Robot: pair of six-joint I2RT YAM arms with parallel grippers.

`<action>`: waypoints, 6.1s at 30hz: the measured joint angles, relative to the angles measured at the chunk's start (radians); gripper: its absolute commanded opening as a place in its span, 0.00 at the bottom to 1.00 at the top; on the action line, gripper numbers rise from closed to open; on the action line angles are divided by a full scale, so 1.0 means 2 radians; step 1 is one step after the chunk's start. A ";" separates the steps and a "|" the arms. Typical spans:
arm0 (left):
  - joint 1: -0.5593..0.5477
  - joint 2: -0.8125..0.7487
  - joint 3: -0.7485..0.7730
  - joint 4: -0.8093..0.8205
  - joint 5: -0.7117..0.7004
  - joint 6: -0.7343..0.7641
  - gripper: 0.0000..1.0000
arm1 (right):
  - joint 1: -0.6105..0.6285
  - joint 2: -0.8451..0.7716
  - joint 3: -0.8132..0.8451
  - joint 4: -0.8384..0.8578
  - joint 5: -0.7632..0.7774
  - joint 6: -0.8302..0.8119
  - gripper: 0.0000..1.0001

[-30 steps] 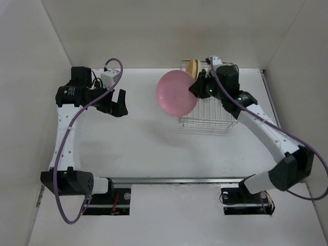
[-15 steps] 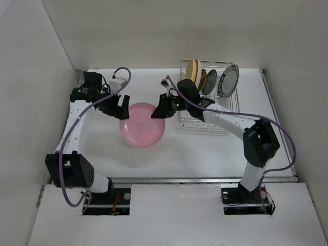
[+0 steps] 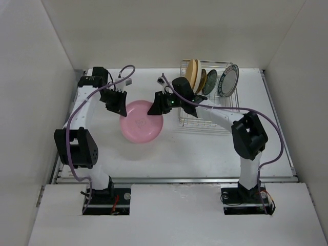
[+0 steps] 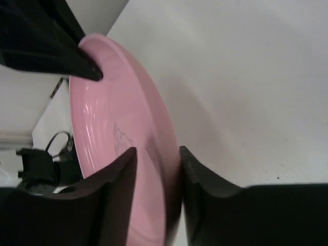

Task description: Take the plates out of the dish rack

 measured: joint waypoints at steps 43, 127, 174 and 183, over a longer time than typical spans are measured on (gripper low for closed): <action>0.099 0.338 0.260 0.055 -0.028 -0.161 0.74 | -0.308 0.032 0.257 -0.274 0.554 -0.065 0.35; 0.068 0.238 0.206 0.017 -0.078 -0.125 0.96 | -0.320 0.017 0.181 -0.238 0.485 -0.116 0.31; 0.068 0.204 0.162 0.009 -0.077 -0.120 1.00 | -0.320 0.015 0.151 -0.218 0.486 -0.138 0.01; 0.068 0.139 0.147 0.008 -0.059 -0.116 1.00 | -0.317 -0.033 0.168 -0.264 0.527 -0.172 0.00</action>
